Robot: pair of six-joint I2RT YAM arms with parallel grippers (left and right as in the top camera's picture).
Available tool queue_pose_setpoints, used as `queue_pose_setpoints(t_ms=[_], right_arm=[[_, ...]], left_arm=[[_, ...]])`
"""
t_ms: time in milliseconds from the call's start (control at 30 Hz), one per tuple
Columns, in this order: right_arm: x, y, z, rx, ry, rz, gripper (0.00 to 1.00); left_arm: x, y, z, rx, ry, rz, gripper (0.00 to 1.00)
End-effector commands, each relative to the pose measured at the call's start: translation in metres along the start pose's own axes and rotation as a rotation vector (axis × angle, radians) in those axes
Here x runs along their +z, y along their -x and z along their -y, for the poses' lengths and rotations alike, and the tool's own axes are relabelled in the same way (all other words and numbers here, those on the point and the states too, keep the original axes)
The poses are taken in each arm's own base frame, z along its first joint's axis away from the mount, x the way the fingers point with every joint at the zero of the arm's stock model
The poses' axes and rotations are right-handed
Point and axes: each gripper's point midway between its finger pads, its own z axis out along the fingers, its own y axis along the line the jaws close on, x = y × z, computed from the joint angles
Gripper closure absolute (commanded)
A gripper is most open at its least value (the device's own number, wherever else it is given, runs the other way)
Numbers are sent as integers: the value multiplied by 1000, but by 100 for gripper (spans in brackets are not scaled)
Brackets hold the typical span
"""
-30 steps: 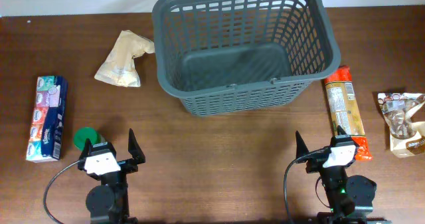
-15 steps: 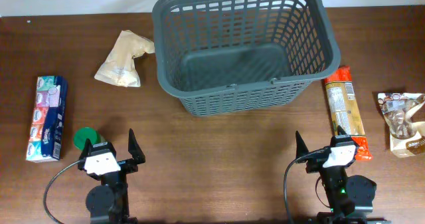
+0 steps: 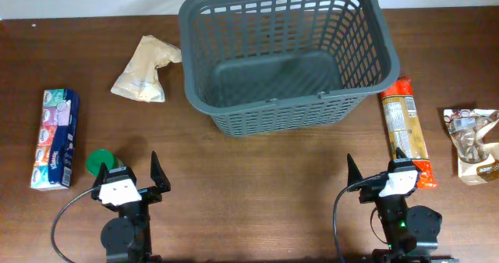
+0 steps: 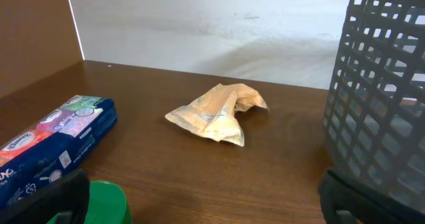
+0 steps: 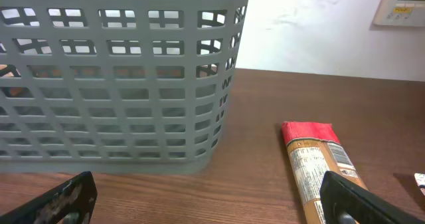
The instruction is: Pack container
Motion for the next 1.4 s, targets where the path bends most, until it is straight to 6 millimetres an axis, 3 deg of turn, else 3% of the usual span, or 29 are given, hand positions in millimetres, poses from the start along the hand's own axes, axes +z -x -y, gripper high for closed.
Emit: queue_pose_setpoints(t_ms=[0,600,700,867,1100,1367], right_arm=[[0,-1,-4,0,18,2,1],[0,-1,4,0,-24,3,1],[0,0,-8,0,45,7,1],[-2,9,-4,85,24,21,1],[-7,47,30,109,-159,25,1],[7,137,85,144,-311,-140,1]], left_arm=[[1,-5,-3,-10,15,-2,1],[1,-5,-3,-10,15,-2,1],[1,-5,-3,-10,15,-2,1],[1,-5,-3,-10,15,-2,1],[1,-5,-3,-10,15,-2,1],[1,-5,-3,-10,15,-2,1]])
